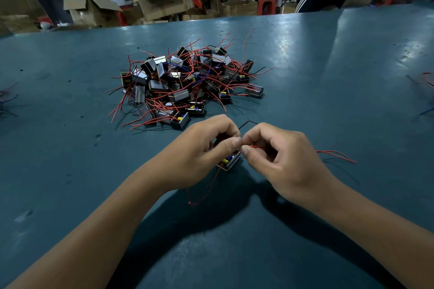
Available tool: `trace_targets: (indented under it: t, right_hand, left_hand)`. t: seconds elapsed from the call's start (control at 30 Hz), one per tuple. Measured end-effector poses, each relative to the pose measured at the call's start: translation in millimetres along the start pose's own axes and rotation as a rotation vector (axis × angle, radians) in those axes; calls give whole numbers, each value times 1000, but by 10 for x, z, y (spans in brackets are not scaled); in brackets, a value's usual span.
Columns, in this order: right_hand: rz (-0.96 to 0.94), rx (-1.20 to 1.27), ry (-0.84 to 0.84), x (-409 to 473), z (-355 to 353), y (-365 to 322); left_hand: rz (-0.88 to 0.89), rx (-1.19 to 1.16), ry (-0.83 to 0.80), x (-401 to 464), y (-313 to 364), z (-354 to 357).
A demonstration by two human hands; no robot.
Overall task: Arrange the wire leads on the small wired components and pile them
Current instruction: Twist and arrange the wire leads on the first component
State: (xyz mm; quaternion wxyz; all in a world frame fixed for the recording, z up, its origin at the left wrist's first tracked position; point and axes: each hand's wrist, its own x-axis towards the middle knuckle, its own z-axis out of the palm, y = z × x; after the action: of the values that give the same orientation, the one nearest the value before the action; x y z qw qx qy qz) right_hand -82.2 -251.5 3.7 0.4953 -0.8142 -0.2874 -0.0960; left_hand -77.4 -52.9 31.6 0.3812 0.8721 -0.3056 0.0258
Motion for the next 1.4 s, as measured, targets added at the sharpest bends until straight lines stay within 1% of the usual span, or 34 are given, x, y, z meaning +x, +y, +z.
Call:
trace_targets:
  t: [0.27,0.43,0.67,0.73,0.83,0.87,0.97,1.03,1.27,1.4]
  right_hand:
    - [108,115,16,10,64,59]
    - [123,192,38,13,99,76]
    - [111,157,30,15,70,34]
    - [113,161,15,24,52,23]
    - [112,154,-7,32,16,11]
    - [109,156,-16,33,8,5]
    - [104,179,-30,31,-12,8]
    - [92,201,-34,35,-19,22]
    - [91,261,-81,49,-21,22]
    - [107,323,-69,62,-23,22]
  left_hand:
    - [-88,-113,9,-1,-39,44]
    - [-93,-149,74,6,-30,64]
    - [-154,-214,74,19,-30,61]
    - [-74,-96,138,5,-68,-12]
    - [165,172,270,-13,-104,-107]
    - [222,219,289,-19,-113,-117]
    - [318,278,323,-19,-123,-129]
    - [357,294,329,-15,-139,-137]
    - [378,358,265,-1,-147,-81]
    - [386,414,322,-8,-140,-69]
